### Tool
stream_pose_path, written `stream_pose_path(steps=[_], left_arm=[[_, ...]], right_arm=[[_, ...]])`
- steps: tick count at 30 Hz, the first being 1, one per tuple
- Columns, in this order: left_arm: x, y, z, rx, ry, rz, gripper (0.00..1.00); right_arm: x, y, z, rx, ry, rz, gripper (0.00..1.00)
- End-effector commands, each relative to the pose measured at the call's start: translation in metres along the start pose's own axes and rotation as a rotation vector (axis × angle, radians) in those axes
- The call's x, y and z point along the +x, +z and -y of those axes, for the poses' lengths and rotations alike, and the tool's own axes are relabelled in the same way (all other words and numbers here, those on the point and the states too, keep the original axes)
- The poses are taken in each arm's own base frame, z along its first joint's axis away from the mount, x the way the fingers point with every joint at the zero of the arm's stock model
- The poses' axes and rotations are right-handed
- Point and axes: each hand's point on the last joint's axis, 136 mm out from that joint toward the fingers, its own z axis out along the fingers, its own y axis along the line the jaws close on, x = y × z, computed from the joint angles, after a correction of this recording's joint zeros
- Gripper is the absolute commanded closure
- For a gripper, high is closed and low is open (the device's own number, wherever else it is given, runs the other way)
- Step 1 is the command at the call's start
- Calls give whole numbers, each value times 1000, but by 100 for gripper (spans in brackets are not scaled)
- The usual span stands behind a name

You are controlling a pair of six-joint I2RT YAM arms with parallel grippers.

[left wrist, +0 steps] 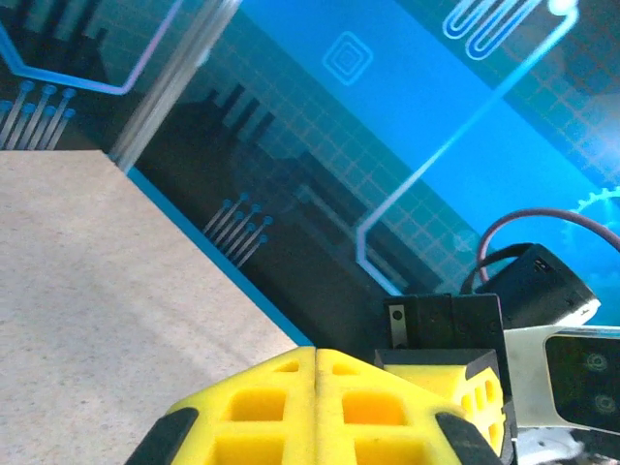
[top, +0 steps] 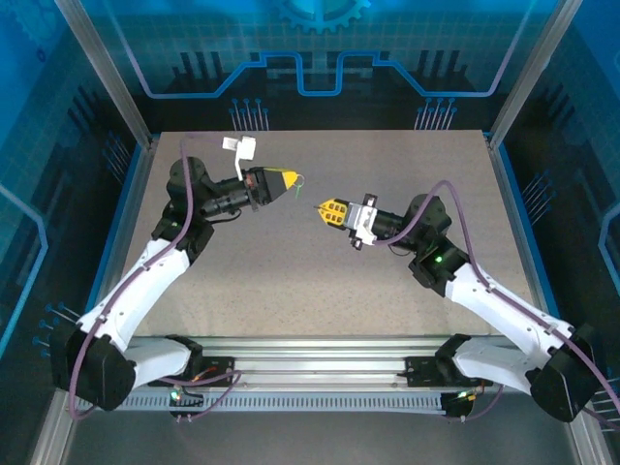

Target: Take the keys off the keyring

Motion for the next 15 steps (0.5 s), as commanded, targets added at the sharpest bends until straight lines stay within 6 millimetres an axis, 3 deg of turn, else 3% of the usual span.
stream_pose_path(steps=[1, 8, 15], left_arm=[[9, -13, -20, -144, 25, 12, 100], [54, -41, -82, -420, -67, 11, 100], [113, -74, -154, -705, -210, -5, 100]], right_arm=[[3, -7, 4, 60, 72, -29, 100], [41, -17, 1, 153, 245, -131, 100], [113, -29, -3, 301, 518, -353, 100]])
